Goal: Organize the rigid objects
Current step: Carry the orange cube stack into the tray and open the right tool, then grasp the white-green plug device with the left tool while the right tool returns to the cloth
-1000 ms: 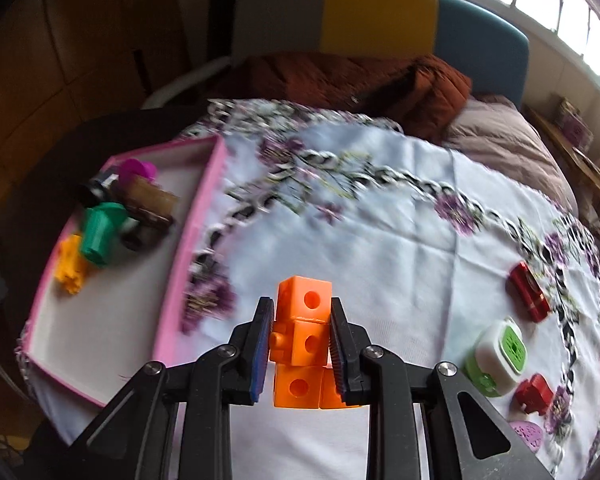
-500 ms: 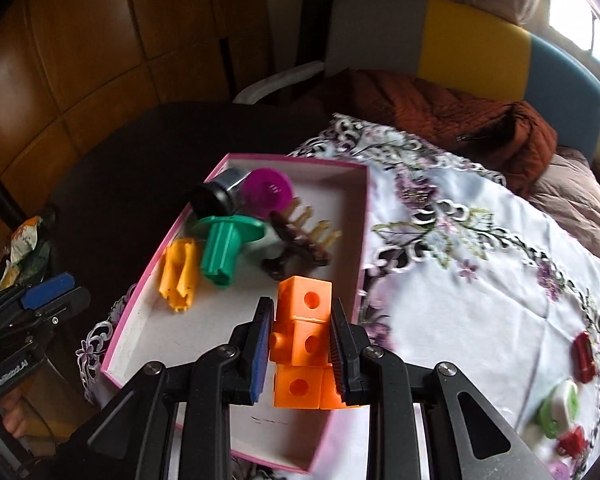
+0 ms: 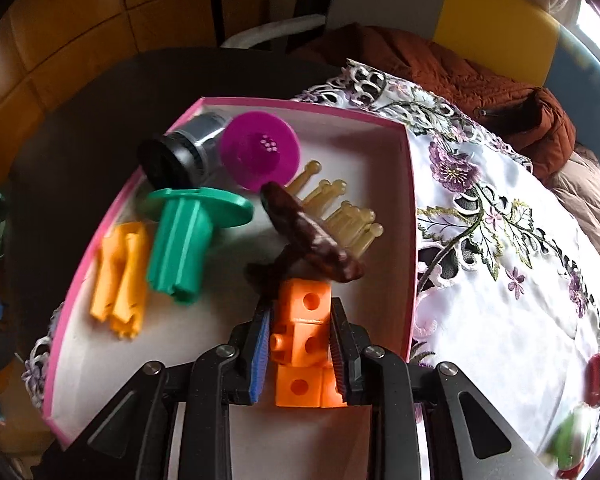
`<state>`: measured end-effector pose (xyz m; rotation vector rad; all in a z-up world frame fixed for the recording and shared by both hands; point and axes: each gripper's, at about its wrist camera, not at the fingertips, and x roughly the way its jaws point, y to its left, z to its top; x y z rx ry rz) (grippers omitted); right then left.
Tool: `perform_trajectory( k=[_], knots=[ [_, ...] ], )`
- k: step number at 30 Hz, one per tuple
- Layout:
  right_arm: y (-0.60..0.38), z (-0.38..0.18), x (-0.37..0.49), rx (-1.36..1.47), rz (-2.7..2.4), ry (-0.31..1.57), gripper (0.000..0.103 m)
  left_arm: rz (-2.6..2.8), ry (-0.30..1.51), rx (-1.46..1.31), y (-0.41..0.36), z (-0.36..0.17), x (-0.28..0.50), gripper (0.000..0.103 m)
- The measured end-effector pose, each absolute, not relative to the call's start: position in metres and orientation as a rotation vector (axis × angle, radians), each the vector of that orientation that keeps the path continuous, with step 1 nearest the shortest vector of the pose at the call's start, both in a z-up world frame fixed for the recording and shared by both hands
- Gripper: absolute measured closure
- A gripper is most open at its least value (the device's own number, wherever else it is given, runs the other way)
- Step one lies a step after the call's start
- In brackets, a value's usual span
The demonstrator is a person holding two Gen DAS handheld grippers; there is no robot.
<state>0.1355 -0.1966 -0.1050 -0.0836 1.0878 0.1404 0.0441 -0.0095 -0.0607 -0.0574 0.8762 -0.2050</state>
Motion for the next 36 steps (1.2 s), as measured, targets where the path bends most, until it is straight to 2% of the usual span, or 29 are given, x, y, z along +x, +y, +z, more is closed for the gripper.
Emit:
perform_trajectory(
  k=[2,6,10,12,15,26,36],
  knots=[
    [-0.199,-0.104,0.134,-0.072,0.141,1.077,0.075,-0.204,0.879,-0.058,-0.009,-0.062,0.045,0.066],
    [-0.205,-0.096,0.125,-0.035,0.152,1.038,0.066,-0.204,0.882,-0.06,-0.01,-0.063,0.045,0.066],
    [-0.207,-0.086,0.116,-0.025,0.16,1.008,0.065,-0.21,0.876,-0.05,-0.013,-0.061,0.042,0.066],
    [-0.208,-0.079,0.11,-0.016,0.162,0.987,0.058,-0.214,0.87,-0.045,-0.015,-0.06,0.04,0.066],
    [-0.211,-0.069,0.099,-0.004,0.162,0.952,0.053,-0.218,0.863,-0.035,-0.018,-0.057,0.038,0.066],
    [-0.255,-0.037,0.058,0.045,0.082,0.838,0.045,-0.254,0.841,0.01,-0.033,-0.049,0.028,0.065],
    [-0.335,-0.024,0.031,0.087,-0.096,0.8,0.039,-0.295,0.834,0.068,-0.054,-0.045,0.023,0.065]
  ],
)
